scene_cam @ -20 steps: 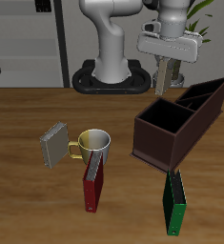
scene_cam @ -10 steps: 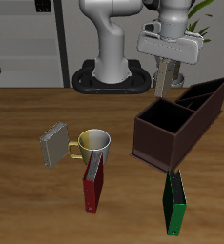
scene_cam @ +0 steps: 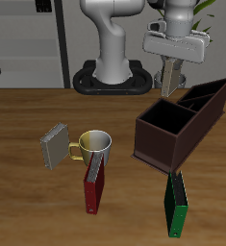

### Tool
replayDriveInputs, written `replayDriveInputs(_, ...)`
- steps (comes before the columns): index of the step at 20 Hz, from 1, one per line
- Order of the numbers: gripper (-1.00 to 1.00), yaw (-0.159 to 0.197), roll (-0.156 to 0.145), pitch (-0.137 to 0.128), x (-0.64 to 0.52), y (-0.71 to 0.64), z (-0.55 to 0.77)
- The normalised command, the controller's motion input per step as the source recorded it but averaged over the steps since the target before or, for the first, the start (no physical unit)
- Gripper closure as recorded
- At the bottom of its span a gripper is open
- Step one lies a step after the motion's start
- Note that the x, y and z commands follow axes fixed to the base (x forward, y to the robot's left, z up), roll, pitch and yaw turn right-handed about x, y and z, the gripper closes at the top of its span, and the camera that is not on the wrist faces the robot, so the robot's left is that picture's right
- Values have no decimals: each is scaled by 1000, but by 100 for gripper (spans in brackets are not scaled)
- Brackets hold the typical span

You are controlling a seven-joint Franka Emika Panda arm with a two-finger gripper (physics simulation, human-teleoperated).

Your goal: Place the left yellow book into the left desk caddy's front compartment

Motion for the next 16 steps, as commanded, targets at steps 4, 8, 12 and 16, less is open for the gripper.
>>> replayDriveInputs(4, 100, -26, 33, 2, -1, 241, 52)
replayDriveInputs(8, 100, -2, 46, -2, 28, 269, 14)
replayDriveInputs(12, 100, -3, 21, -7, 66, 117, 30)
replayDriveInputs(16, 100, 15, 0, -24, 100, -33, 2)
